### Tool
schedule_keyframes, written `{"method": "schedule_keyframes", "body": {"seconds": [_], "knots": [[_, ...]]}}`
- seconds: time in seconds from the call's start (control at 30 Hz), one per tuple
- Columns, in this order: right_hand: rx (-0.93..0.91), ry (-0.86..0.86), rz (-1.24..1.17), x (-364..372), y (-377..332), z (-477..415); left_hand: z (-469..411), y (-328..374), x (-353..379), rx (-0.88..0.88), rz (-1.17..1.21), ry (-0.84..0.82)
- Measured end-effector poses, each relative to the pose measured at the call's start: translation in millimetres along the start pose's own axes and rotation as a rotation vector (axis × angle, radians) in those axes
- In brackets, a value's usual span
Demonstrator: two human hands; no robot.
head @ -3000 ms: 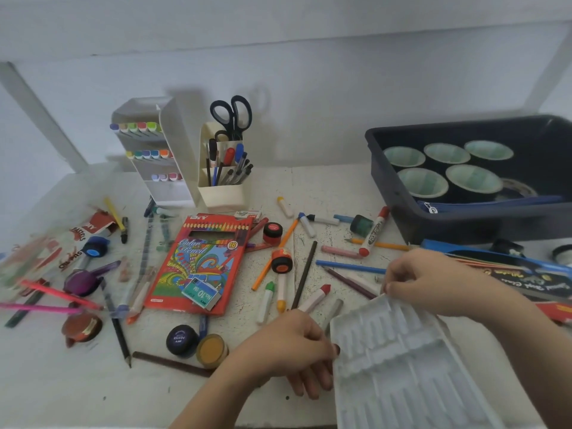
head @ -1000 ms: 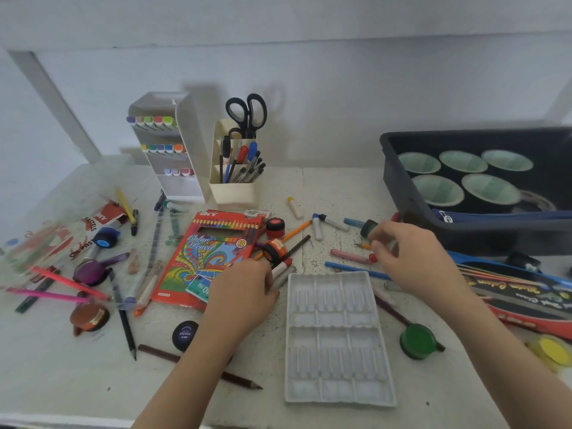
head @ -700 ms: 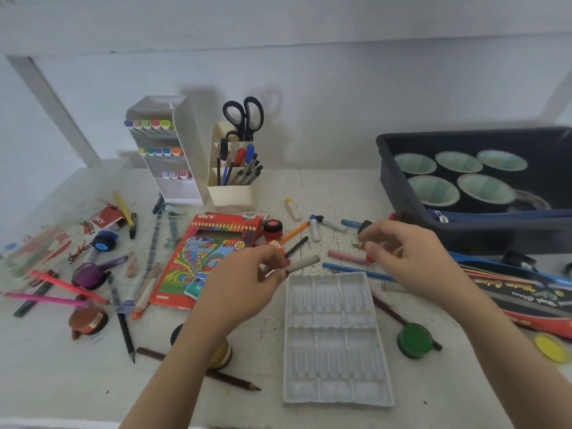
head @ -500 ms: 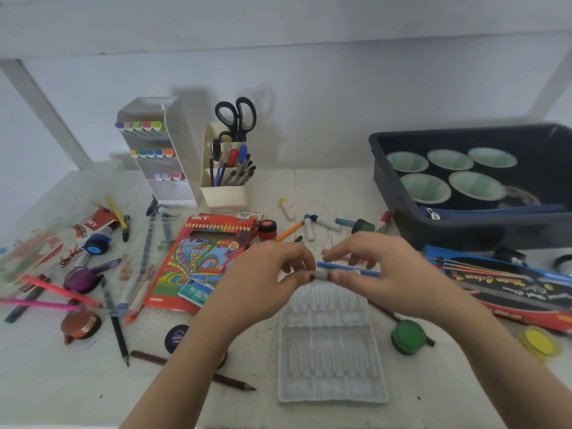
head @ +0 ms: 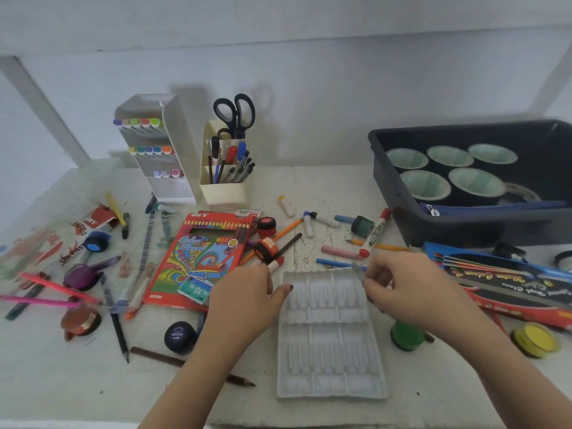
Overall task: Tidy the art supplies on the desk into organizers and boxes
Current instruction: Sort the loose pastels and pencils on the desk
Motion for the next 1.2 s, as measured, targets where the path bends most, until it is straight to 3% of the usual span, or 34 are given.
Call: {"method": "schedule_keyframes", "body": {"seconds": [0.1, 0.4, 0.57, 1.2], "knots": [[0.095, 0.04, -0.053, 0.3, 2.0, -5.2, 1.3, -3.8, -0.5, -0.018, 0.038, -0.127], [0.133, -0.01, -0.08, 7.9, -8.3, -7.1, 8.0, -11.5, -11.7, -0.143, 0.07, -0.206], [0.112, -0.063, -0.052, 25.6, -17.5, -1.9, 6.3, -9.2, -9.4, -0.17, 0.144, -0.188], [0.072, 0.032, -0.028, 45.3, -19.7, -3.6, 0.7, -19.7, -1.8, -0.111, 0.126, -0.094]]}}
Point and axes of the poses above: each hand's wrist, its own z-axis away from the middle knuckle, its own x-axis out of the palm, y = z × x, the point moved 1 cm from there along -z, towards the middle knuckle, and after that the axes turned 14 degrees about x, right-handed, at the moved point
